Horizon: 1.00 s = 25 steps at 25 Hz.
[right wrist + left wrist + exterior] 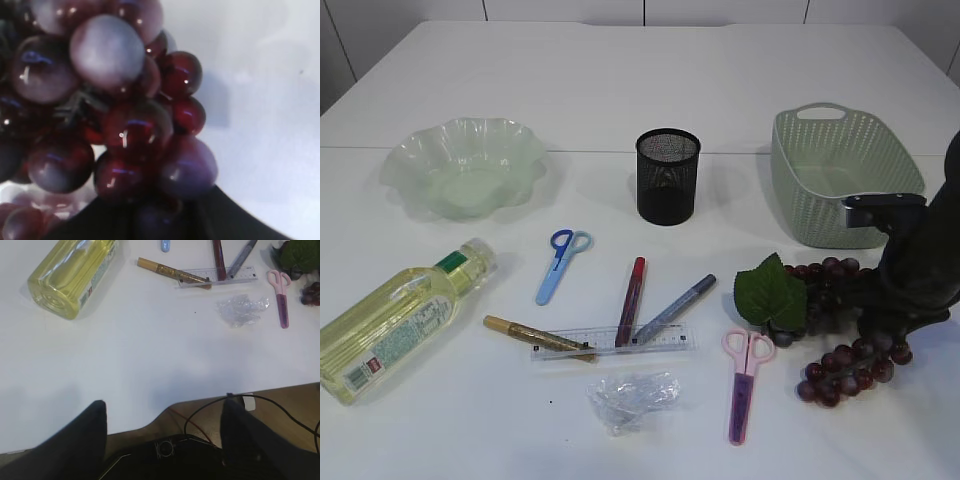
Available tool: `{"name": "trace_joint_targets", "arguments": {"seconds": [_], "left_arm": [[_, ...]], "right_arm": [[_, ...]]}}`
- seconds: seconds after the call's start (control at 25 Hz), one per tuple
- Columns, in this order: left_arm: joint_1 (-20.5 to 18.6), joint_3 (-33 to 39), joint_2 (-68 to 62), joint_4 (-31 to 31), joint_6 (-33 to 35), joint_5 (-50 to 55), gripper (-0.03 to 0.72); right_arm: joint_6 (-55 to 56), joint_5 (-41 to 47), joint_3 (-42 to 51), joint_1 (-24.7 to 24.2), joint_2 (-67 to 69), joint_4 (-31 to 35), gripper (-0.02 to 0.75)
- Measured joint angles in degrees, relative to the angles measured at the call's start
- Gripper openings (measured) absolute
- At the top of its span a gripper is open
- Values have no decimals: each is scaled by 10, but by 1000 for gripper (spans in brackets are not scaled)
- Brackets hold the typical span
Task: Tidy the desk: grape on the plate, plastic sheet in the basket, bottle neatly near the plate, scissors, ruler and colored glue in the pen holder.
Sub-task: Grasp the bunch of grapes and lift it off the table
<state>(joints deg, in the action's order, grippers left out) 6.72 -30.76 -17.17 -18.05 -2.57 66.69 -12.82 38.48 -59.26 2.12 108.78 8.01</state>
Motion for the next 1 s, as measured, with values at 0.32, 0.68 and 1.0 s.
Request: {"name": "trace_joint_targets", "arguments": {"seconds": [0.32,0.68,1.0], "left_arm": [[0,0,0,-8,0,-1,488],[0,0,0,-10,0,-1,487],[0,0,-5,-13,36,26,487]], "right_arm": [[0,70,-28,0,-67,0,195],[0,124,-28,0,-147,24,192],[-1,162,-28,13,-214,31,191]]}}
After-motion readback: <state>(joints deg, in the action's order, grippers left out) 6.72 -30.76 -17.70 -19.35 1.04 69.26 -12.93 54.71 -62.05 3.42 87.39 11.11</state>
